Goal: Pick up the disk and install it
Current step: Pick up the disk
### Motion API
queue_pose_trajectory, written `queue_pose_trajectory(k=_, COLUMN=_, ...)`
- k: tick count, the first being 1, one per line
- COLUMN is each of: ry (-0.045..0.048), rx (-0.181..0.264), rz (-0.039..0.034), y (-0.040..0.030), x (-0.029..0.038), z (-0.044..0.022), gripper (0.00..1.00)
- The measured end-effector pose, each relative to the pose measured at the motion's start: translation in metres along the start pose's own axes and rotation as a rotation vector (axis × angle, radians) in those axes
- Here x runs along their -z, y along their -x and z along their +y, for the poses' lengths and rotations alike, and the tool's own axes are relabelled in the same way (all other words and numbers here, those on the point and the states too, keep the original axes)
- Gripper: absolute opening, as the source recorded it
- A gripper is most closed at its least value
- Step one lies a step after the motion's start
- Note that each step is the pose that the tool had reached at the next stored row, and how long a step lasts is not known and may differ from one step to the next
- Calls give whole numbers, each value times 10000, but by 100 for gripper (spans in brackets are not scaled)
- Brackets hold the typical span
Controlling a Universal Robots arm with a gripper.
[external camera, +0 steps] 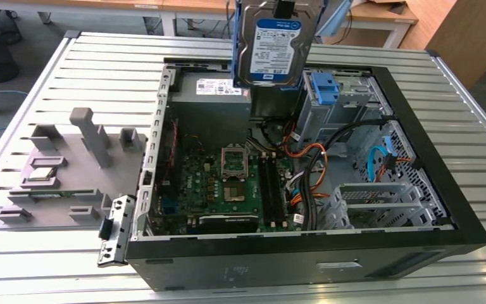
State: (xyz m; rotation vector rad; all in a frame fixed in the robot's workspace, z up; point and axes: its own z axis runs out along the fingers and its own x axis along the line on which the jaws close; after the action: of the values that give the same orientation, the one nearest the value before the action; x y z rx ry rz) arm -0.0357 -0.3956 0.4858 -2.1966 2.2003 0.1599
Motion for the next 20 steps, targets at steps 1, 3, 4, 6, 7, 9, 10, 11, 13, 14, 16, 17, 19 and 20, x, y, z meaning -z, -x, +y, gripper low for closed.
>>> queue_pose_trajectory(k=1, ry=0, rx=-1, rz=0, y=-14, x=2, z=-7, gripper=35)
queue_pose_trajectory(k=3, ry=-1, rx=-5, rz=-1, y=-43, x=5, z=-20, gripper=35)
queue_pose_trajectory(k=4, ry=-1, rx=-6, rz=-1, y=-58, x=6, z=-26, gripper=35)
queue_pose_trajectory(k=6, ry=-1, rx=-10, rz=-1, y=-90, x=10, z=-36, gripper=35)
queue_pose_trajectory(k=7, ry=-1, rx=-13, rz=0, y=-106, x=12, z=-41, gripper=35)
queue_pose_trajectory(k=9, ry=-2, rx=-16, rz=-1, y=-140, x=15, z=-50, gripper=35)
queue_pose_trajectory(k=10, ry=-2, rx=-19, rz=-1, y=-156, x=17, z=-54, gripper=35)
queue_pose_trajectory(k=11, ry=-2, rx=-21, rz=-2, y=-174, x=19, z=-58, gripper=35)
queue_pose_trajectory(k=13, ry=-2, rx=-25, rz=-1, y=-209, x=23, z=-67, gripper=35)
queue_pose_trajectory(k=14, ry=-2, rx=-26, rz=-1, y=-226, x=25, z=-71, gripper=35)
queue_pose_trajectory(k=16, ry=-3, rx=-30, rz=-2, y=-260, x=28, z=-79, gripper=35)
queue_pose_trajectory(k=17, ry=-3, rx=-32, rz=-2, y=-278, x=30, z=-83, gripper=35)
queue_pose_trajectory(k=19, ry=-4, rx=-36, rz=-1, y=-312, x=34, z=-91, gripper=35)
queue_pose_trajectory(k=20, ry=-4, rx=-39, rz=-1, y=-330, x=36, z=-95, gripper=35)
